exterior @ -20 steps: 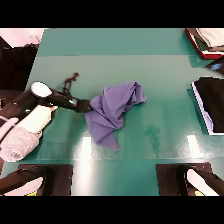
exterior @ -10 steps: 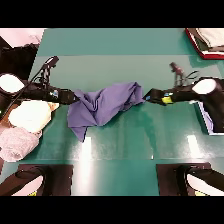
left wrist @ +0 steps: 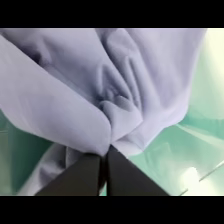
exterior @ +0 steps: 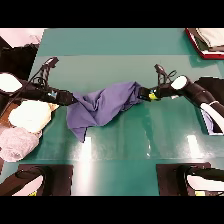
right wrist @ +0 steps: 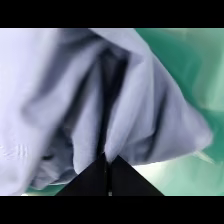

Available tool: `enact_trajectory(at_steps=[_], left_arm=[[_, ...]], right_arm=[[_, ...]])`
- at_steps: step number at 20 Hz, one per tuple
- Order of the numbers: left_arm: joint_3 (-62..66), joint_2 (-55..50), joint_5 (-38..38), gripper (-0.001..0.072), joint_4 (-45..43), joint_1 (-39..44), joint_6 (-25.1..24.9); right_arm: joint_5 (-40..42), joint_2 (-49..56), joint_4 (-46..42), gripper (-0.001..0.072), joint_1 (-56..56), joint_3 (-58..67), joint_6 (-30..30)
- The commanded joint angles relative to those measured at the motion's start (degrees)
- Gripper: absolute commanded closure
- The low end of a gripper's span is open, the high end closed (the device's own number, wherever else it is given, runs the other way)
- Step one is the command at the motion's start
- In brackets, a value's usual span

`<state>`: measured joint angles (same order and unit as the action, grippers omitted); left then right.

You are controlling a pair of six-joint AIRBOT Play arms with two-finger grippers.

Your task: Fold the shirts.

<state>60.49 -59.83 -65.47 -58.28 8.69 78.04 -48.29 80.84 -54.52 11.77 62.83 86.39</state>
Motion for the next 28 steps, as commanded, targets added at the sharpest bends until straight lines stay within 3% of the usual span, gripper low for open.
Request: enact_trajectory(at_steps=[1, 6, 12, 15, 18, 22, 25, 28], left_arm=[[8.4, 0.1, -3.4, 0.0683, -10.0, 0.0, 3.5], [34.3, 0.1, -11.8, 0.0683, -19.1, 0.0, 4.5], [55.6, 0.1, -20.0, 0.0683, -18.2, 0.0, 4.5], [60.8, 0.4, -20.8, 0.0683, -12.9, 0.0, 4.7], [60.6, 1.3, -20.5, 0.0683, -6.4, 0.0, 4.6], [53.2, 1.4, -21.6, 0.0683, -7.6, 0.0, 4.5], [39.1, 1.1, -20.7, 0.0683, -7.6, 0.0, 4.5], [22.1, 1.1, -13.4, 0.0683, -7.3, 0.0, 4.5]], right_arm=[[-5.8, -4.9, -6.8, 0.0698, -3.2, 7.2, -0.7], [-17.9, -22.2, -10.1, 0.0698, -15.6, 21.8, -0.7], [-22.6, -34.9, -10.0, 0.0698, -28.4, 34.4, -0.7], [-22.8, -36.9, -10.0, 0.0699, -32.8, 40.3, -0.7], [-24.0, -35.1, -9.9, 0.0699, -35.2, 47.0, -0.7], [-33.3, -25.9, -9.6, 0.0699, -31.8, 55.3, 0.7], [-39.6, -18.5, -10.1, 0.0699, -25.1, 50.2, 1.7], [-40.2, -11.2, -12.8, 0.0699, -21.3, 40.8, 1.7]])
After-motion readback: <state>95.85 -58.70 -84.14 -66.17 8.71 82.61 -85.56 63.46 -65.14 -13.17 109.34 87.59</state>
